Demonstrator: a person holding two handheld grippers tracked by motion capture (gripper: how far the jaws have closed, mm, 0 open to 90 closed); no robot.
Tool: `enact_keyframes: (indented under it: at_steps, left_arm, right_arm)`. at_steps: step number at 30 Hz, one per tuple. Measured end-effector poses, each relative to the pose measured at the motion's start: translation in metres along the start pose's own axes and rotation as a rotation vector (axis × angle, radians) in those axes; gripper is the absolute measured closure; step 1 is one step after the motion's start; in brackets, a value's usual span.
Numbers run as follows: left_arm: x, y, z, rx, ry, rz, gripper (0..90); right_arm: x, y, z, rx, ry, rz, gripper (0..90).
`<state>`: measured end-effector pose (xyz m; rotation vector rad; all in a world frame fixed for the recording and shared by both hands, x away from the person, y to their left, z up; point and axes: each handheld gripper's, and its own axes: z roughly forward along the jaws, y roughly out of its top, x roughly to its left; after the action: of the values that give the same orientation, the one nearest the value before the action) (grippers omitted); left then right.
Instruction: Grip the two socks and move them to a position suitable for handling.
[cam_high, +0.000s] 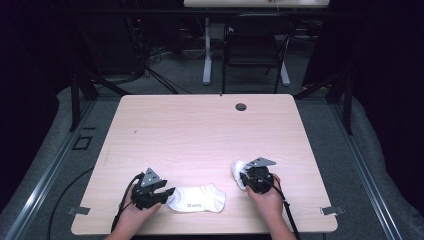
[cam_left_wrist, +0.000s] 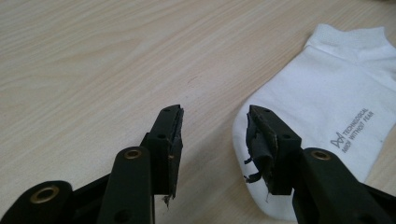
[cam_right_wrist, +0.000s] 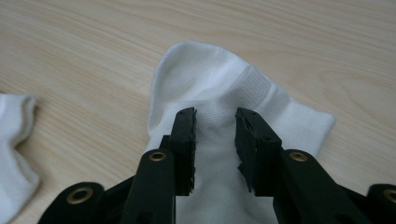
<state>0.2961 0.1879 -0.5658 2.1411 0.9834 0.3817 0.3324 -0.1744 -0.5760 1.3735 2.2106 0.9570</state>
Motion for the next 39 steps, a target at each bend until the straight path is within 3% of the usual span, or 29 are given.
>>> enact_keyframes:
  at_steps: [7, 9, 11, 15, 16, 20, 23, 35, 39]
  left_arm:
    - [0.003, 0.001, 0.004, 0.001, 0.003, -0.006, 55.0]
    - [0.003, 0.002, 0.004, 0.0, 0.004, -0.006, 55.0]
    - [0.003, 0.002, 0.004, 0.0, 0.004, -0.003, 55.0]
    - [0.003, 0.002, 0.006, 0.003, 0.001, -0.003, 55.0]
    - [0.003, 0.002, 0.006, 0.003, 0.001, -0.003, 55.0]
    - [0.003, 0.002, 0.005, 0.001, 0.005, 0.002, 55.0]
    - [0.004, 0.002, 0.004, -0.003, 0.007, -0.002, 55.0]
    - [0.004, 0.014, 0.012, -0.011, 0.016, 0.013, 54.6]
    - [0.001, 0.033, 0.022, -0.026, -0.005, 0.009, 54.8]
  right_arm:
    - [0.013, 0.012, 0.015, -0.003, 0.07, -0.029, 73.0]
    - [0.025, 0.021, 0.025, -0.003, 0.098, -0.047, 76.3]
    - [0.028, 0.023, 0.026, 0.004, 0.101, -0.055, 77.6]
    - [0.054, 0.034, 0.04, 0.0, 0.132, -0.129, 87.0]
    - [0.054, 0.034, 0.04, 0.0, 0.132, -0.129, 87.0]
    - [0.075, 0.042, 0.048, 0.005, 0.154, -0.211, 90.0]
    - [0.084, 0.045, 0.046, 0.005, 0.155, -0.256, 90.0]
    - [0.08, 0.056, 0.024, -0.077, 0.161, -0.245, 90.0]
    - [0.073, 0.058, 0.015, -0.093, 0.169, -0.243, 90.0]
